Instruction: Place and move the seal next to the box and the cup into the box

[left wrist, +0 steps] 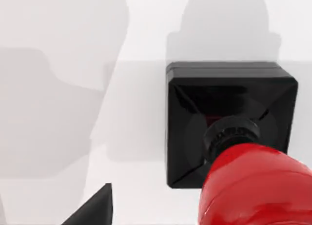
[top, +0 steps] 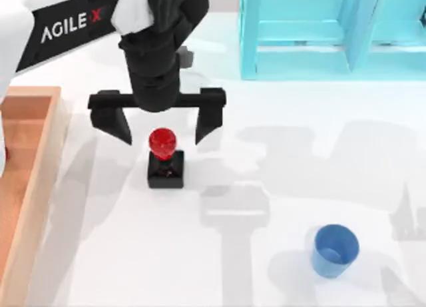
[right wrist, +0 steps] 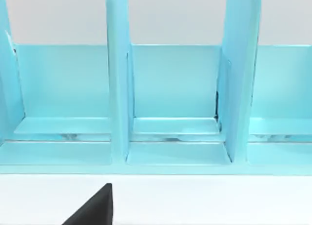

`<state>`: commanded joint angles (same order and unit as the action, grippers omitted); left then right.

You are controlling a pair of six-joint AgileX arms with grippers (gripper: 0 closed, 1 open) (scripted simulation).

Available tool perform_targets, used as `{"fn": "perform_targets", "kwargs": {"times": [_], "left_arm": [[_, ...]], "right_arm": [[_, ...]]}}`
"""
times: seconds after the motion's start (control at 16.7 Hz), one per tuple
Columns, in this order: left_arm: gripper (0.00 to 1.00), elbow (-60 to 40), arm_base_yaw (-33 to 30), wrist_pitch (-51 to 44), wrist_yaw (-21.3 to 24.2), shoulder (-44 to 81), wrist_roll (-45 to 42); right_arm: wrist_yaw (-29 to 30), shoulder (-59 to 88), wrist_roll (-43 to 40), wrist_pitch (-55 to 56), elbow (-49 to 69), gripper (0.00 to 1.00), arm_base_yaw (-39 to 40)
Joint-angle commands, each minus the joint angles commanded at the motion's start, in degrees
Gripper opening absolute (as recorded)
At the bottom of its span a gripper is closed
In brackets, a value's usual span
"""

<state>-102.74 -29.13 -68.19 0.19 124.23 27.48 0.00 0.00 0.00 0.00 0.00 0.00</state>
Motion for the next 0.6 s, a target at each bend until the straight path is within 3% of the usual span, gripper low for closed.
{"fn": "perform_targets", "kwargs": {"times": [0.18,0.48,0.6], "left_arm": [[1.0,5.3,-0.1,6.2,0.0,1.0,0.0],[1.0,6.3,-0.1,7.3,0.0,1.3,0.1],[0.85,6.3,-0.1,7.3,0.0,1.3,0.1]], "right_arm": [[0.0,0.0,0.0,0.0,0.0,1.0,0.0],[0.0,0.0,0.0,0.0,0.0,1.0,0.0],[0.0,0.0,0.0,0.0,0.0,1.0,0.0]]}}
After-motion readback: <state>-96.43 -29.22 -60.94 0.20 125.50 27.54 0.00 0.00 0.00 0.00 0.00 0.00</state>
